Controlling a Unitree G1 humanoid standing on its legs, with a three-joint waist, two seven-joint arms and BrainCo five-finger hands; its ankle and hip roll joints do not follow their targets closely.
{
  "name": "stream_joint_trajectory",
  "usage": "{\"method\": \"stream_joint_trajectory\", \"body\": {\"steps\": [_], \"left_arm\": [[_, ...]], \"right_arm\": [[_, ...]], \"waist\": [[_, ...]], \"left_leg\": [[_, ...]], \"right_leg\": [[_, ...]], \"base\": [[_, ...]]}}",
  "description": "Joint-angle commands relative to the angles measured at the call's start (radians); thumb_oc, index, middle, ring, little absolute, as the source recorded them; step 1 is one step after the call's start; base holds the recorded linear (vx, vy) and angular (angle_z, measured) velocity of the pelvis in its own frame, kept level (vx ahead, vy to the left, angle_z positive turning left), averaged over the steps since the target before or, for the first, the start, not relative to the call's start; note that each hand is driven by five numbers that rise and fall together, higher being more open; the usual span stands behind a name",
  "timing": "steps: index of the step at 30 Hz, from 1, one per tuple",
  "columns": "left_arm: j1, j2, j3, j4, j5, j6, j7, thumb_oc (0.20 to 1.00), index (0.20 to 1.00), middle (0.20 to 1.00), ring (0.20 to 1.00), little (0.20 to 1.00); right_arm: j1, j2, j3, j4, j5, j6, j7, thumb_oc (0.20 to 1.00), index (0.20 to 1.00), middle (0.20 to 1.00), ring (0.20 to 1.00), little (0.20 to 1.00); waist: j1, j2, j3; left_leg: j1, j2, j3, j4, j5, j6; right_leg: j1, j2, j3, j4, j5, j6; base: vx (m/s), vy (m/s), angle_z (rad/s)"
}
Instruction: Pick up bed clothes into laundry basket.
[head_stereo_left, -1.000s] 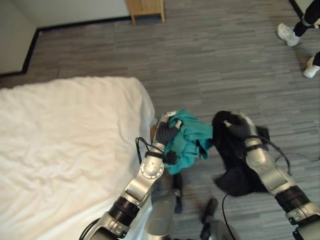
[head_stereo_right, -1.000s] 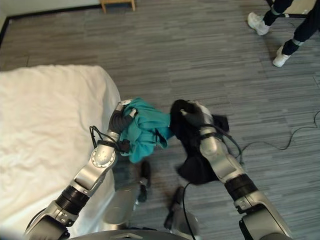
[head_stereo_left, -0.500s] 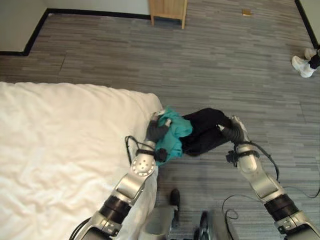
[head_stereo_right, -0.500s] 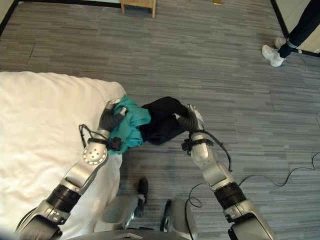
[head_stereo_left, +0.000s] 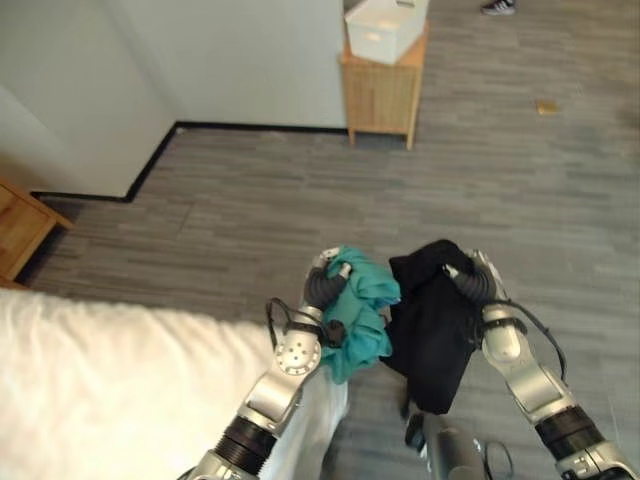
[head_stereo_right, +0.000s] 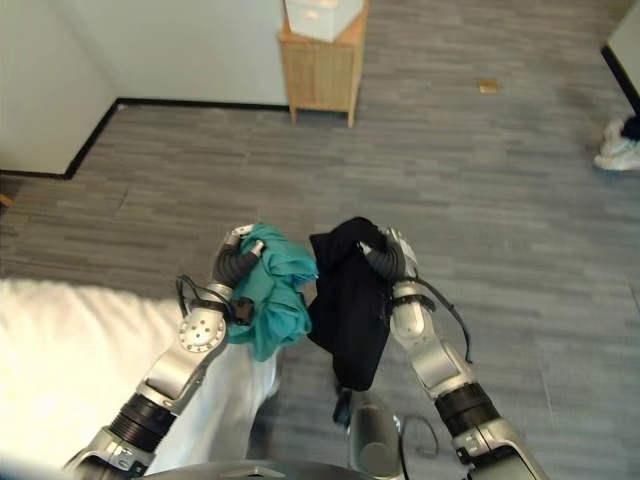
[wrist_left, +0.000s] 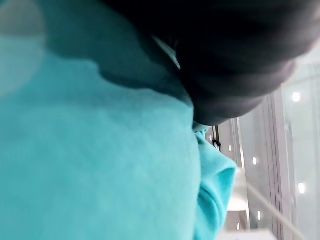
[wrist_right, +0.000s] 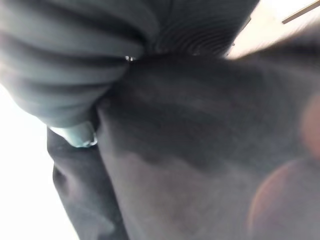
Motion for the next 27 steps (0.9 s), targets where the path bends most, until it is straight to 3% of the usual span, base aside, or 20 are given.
{"method": "stream_joint_trajectory", "body": {"steps": [1, 2, 3, 4, 5, 6, 7, 8, 9, 10, 11, 12, 13, 16, 18, 19, 20, 22, 24, 27], "left_arm": [[-0.057, 0.081, -0.044, -0.095, -0.021, -0.070, 0.001, 0.200, 0.200, 0.200, 0.200, 0.200], [-0.057, 0.081, -0.044, -0.095, -0.021, -0.070, 0.001, 0.200, 0.200, 0.200, 0.200, 0.200], [-0.062, 0.066, -0.062, -0.079, -0.034, -0.057, 0.016, 0.200, 0.200, 0.200, 0.200, 0.200], [-0.064, 0.066, -0.064, -0.077, -0.034, -0.058, 0.017, 0.200, 0.200, 0.200, 0.200, 0.200], [-0.066, 0.061, -0.071, -0.071, -0.034, -0.053, 0.016, 0.200, 0.200, 0.200, 0.200, 0.200], [-0.063, 0.047, -0.078, -0.044, -0.026, -0.046, 0.019, 0.200, 0.200, 0.200, 0.200, 0.200], [-0.060, 0.045, -0.080, -0.032, -0.021, -0.047, 0.020, 0.200, 0.200, 0.200, 0.200, 0.200], [-0.059, 0.048, -0.085, -0.026, -0.017, -0.049, 0.016, 0.200, 0.200, 0.200, 0.200, 0.200], [-0.058, 0.046, -0.085, -0.025, -0.017, -0.049, 0.016, 0.200, 0.200, 0.200, 0.200, 0.200], [-0.065, 0.037, -0.093, 0.000, -0.001, -0.050, 0.017, 0.200, 0.200, 0.200, 0.200, 0.200], [-0.065, 0.037, -0.094, 0.001, -0.001, -0.050, 0.017, 0.200, 0.200, 0.200, 0.200, 0.200], [-0.081, 0.024, -0.104, 0.020, 0.011, -0.048, 0.018, 0.200, 0.200, 0.200, 0.200, 0.200], [-0.087, 0.020, -0.102, 0.022, 0.011, -0.050, 0.020, 0.200, 0.200, 0.200, 0.200, 0.200], [-0.085, 0.025, -0.115, 0.033, 0.011, -0.040, 0.014, 0.200, 0.200, 0.200, 0.200, 0.200], [-0.092, 0.038, -0.133, 0.042, 0.007, -0.037, 0.023, 0.200, 0.200, 0.200, 0.200, 0.200], [-0.098, 0.038, -0.136, 0.044, -0.002, -0.036, 0.031, 0.200, 0.200, 0.200, 0.200, 0.200], [-0.110, 0.042, -0.138, 0.045, -0.005, -0.036, 0.041, 0.200, 0.200, 0.200, 0.200, 0.200], [-0.123, 0.045, -0.131, 0.051, 0.003, -0.042, 0.051, 0.200, 0.200, 0.200, 0.200, 0.200], [-0.151, 0.040, -0.136, 0.053, -0.003, -0.049, 0.056, 0.200, 0.200, 0.200, 0.200, 0.200], [-0.154, 0.041, -0.139, 0.045, 0.001, -0.056, 0.037, 0.200, 0.200, 0.200, 0.200, 0.200]], "right_arm": [[-0.073, -0.028, 0.014, -0.104, -0.008, -0.064, -0.032, 0.200, 0.200, 0.200, 0.200, 0.200], [-0.073, -0.028, 0.014, -0.104, -0.008, -0.064, -0.032, 0.200, 0.200, 0.200, 0.200, 0.200], [-0.069, -0.026, 0.020, -0.098, 0.000, -0.064, -0.042, 0.200, 0.200, 0.200, 0.200, 0.200], [-0.069, -0.026, 0.019, -0.097, 0.000, -0.064, -0.043, 0.200, 0.200, 0.200, 0.200, 0.200], [-0.066, -0.027, 0.016, -0.099, 0.003, -0.065, -0.046, 0.200, 0.200, 0.200, 0.200, 0.200], [-0.059, -0.028, 0.016, -0.084, 0.003, -0.070, -0.051, 0.200, 0.200, 0.200, 0.200, 0.200], [-0.057, -0.030, 0.016, -0.078, 0.001, -0.073, -0.056, 0.200, 0.200, 0.200, 0.200, 0.200], [-0.052, -0.034, 0.012, -0.076, -0.002, -0.073, -0.051, 0.200, 0.200, 0.200, 0.200, 0.200], [-0.051, -0.035, 0.011, -0.077, -0.002, -0.073, -0.051, 0.200, 0.200, 0.200, 0.200, 0.200], [-0.057, -0.032, 0.006, -0.049, 0.002, -0.072, -0.063, 0.200, 0.200, 0.200, 0.200, 0.200], [-0.058, -0.032, 0.006, -0.049, 0.002, -0.072, -0.063, 0.200, 0.200, 0.200, 0.200, 0.200], [-0.070, -0.026, 0.001, -0.030, 0.002, -0.069, -0.075, 0.200, 0.200, 0.200, 0.200, 0.200], [-0.071, -0.026, 0.003, -0.029, -0.004, -0.064, -0.071, 0.200, 0.200, 0.200, 0.200, 0.200], [-0.060, -0.021, 0.011, -0.007, -0.046, -0.050, -0.072, 0.200, 0.200, 0.200, 0.200, 0.200], [-0.043, -0.023, 0.009, 0.007, -0.072, -0.043, -0.073, 0.200, 0.200, 0.200, 0.200, 0.200], [-0.050, -0.024, 0.010, 0.010, -0.075, -0.035, -0.072, 0.200, 0.200, 0.200, 0.200, 0.200], [-0.068, -0.028, 0.011, 0.011, -0.074, -0.033, -0.076, 0.200, 0.200, 0.200, 0.200, 0.200], [-0.080, -0.049, -0.002, 0.011, -0.083, -0.032, -0.074, 0.200, 0.200, 0.200, 0.200, 0.200], [-0.095, -0.069, -0.026, 0.004, -0.081, -0.032, -0.082, 0.200, 0.200, 0.200, 0.200, 0.200], [-0.076, -0.102, -0.071, -0.015, -0.077, -0.028, -0.092, 0.200, 0.200, 0.200, 0.200, 0.200]], "waist": [[0.052, -0.068, 0.068], [0.051, -0.069, 0.066], [0.073, -0.079, 0.082], [0.078, -0.083, 0.082], [0.088, -0.081, 0.081], [0.102, -0.078, 0.063], [0.118, -0.081, 0.056], [0.118, -0.069, 0.047], [0.122, -0.071, 0.047], [0.133, -0.052, 0.040], [0.135, -0.052, 0.042], [0.144, -0.039, 0.030], [0.147, -0.038, 0.013], [0.183, -0.073, -0.025], [0.178, -0.094, -0.021], [0.160, -0.088, -0.010], [0.136, -0.074, 0.002], [0.090, -0.043, 0.011], [0.049, -0.026, 0.025], [0.000, -0.023, 0.016]], "left_leg": [[-0.135, 0.033, -0.114, -0.044, -0.009, 0.046], [-0.138, 0.031, -0.115, -0.044, -0.008, 0.047], [-0.222, 0.023, -0.129, -0.156, -0.079, 0.061], [-0.218, 0.021, -0.123, -0.163, -0.077, 0.063], [-0.210, 0.018, -0.117, -0.271, -0.088, 0.063], [-0.168, -0.003, -0.105, -0.558, -0.108, 0.063], [-0.150, -0.020, -0.096, -0.741, -0.025, 0.056], [-0.159, -0.010, -0.079, -0.818, 0.022, 0.050], [-0.145, -0.010, -0.074, -0.843, 0.034, 0.049], [-0.163, 0.004, 0.040, -0.992, 0.105, 0.035], [-0.158, 0.004, 0.042, -0.998, 0.107, 0.035], [-0.200, 0.014, 0.165, -1.023, 0.117, 0.037], [-0.189, 0.019, 0.203, -1.025, 0.112, 0.049], [-0.151, -0.022, 0.163, -1.025, 0.126, 0.090], [-0.070, -0.046, 0.164, -1.025, 0.098, 0.128], [-0.037, -0.050, 0.147, -1.025, 0.089, 0.140], [-0.008, -0.051, 0.116, -1.025, 0.077, 0.150], [0.052, -0.033, 0.073, -1.025, 0.039, 0.146], [0.094, -0.036, 0.025, -1.025, 0.017, 0.133], [0.131, -0.038, -0.038, -1.025, -0.022, 0.110]], "right_leg": [[0.228, -0.017, 0.019, -0.147, -0.111, 0.185], [0.225, -0.018, 0.019, -0.147, -0.111, 0.185], [0.265, -0.013, 0.050, -0.147, -0.145, 0.197], [0.264, -0.018, 0.054, -0.147, -0.145, 0.198], [0.275, -0.018, 0.070, -0.147, -0.158, 0.205], [0.299, -0.009, 0.090, -0.147, -0.181, 0.228], [0.322, -0.005, 0.104, -0.147, -0.200, 0.233], [0.344, 0.013, 0.110, -0.147, -0.215, 0.230], [0.346, 0.011, 0.114, -0.147, -0.215, 0.229], [0.397, 0.028, 0.100, -0.147, -0.255, 0.222], [0.398, 0.027, 0.102, -0.147, -0.256, 0.222], [0.441, 0.047, 0.078, -0.147, -0.287, 0.217], [0.455, 0.050, 0.075, -0.147, -0.292, 0.225], [0.522, 0.041, 0.126, -0.146, -0.266, 0.238], [0.486, 0.002, 0.125, 0.089, -0.200, 0.309], [0.421, -0.023, 0.128, 0.251, -0.135, 0.352], [0.332, -0.019, 0.161, 0.431, -0.072, 0.372], [0.200, -0.016, 0.188, 0.568, -0.089, 0.365], [0.117, -0.025, 0.190, 0.524, -0.148, 0.328], [0.111, -0.028, 0.168, 0.267, -0.197, 0.291]], "base": [[0.18, -0.040, -0.69], [0.25, 0.021, -0.68], [0.27, 0.019, -0.64], [0.40, 0.060, -0.35], [0.46, 0.165, -0.39], [0.65, 0.207, -0.87], [0.67, 0.211, -0.99], [0.36, 0.083, -1.06], [0.51, 0.099, -0.91], [0.36, 0.054, -1.00], [0.67, 0.121, -0.55], [0.49, 0.094, -0.28], [0.70, 0.137, -0.08], [0.55, 0.097, 0.19], [0.51, 0.081, -0.22], [0.43, 0.116, 0.11], [0.43, 0.109, 0.12], [0.43, 0.070, 0.93], [0.45, -0.016, 0.88], [0.52, -0.141, 1.30]]}}
